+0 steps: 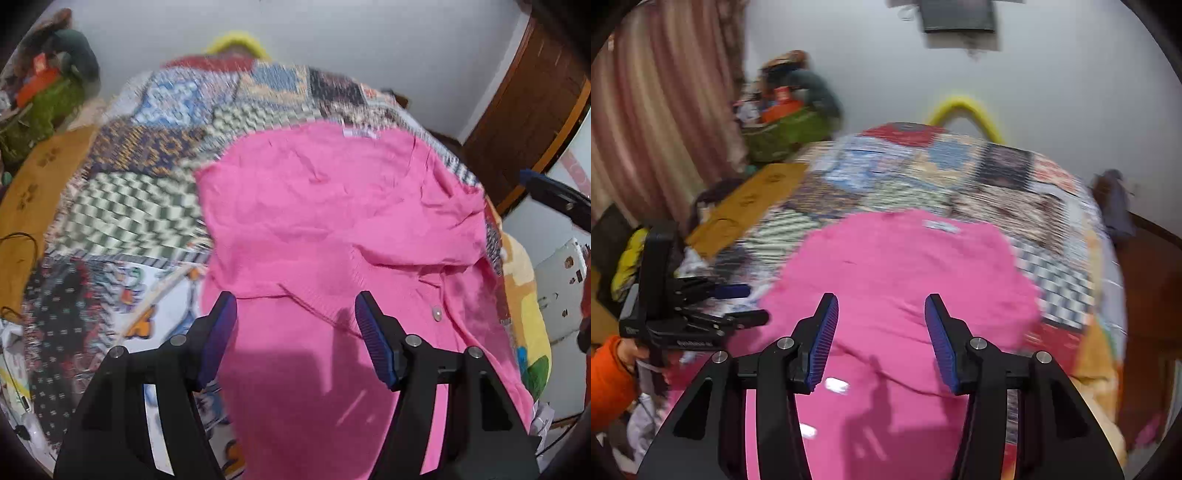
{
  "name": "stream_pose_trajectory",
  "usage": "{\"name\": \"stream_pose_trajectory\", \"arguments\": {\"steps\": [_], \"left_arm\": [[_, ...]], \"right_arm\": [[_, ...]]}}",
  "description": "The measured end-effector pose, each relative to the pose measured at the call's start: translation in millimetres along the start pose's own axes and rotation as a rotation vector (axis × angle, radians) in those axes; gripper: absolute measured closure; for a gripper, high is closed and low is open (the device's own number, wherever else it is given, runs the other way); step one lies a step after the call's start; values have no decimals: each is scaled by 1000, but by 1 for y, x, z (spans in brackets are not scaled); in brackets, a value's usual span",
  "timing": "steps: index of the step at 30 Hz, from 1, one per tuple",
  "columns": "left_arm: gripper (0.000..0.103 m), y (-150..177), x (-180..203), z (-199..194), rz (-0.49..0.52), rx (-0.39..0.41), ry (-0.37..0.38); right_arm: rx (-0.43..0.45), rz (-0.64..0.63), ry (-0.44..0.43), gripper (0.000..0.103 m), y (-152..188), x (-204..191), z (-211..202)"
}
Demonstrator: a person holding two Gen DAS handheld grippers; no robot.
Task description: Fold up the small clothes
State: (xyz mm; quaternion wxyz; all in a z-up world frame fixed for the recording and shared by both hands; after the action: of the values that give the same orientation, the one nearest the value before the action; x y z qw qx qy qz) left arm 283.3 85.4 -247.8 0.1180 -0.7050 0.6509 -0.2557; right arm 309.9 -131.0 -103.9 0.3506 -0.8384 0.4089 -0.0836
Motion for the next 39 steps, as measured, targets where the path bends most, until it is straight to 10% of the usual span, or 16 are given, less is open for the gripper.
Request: {"name": "stream_pose_trajectory", "arguments": {"steps": [4,10,15,18,21,28,34,39], "left_arm": [[45,-1,2,30,-42,-58,13],[101,-7,17,29,-27,-35,76],[101,-23,23,0,46,48,79],[101,-34,19,-25,74,105,69],[101,-41,8,-36,85,130,41],[101,-31,-26,12,21,-13,23],[95,-11,-27,30,27,-67,-19],[57,1,-30,7,20,-22,-43]], "right_arm": [[-37,51,81,58,17,43,6],[-90,120,113,58,36,81,31],[-80,146,85,59,33,87,52],[-60,153,60,89,24,85,60],[-37,146,64,91,15,84,65],[-80,126,89,90,10,81,86],[-95,146,68,57,17,76,62],[-103,103,36,54,31,57,32]]}}
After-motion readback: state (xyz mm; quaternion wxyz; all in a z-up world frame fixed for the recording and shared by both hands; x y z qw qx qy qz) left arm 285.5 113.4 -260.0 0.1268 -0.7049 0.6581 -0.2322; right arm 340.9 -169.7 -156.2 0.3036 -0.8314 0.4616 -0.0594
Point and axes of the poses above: each gripper's, at about its wrist camera, not at the fingertips, and z roughly the way its jaws point, x to its right, y to its underside, the point moved 5 cm from there along z, roughly the way its jaws point, and after that the axes turned 2 degrees about y, right-handed, at the moved point
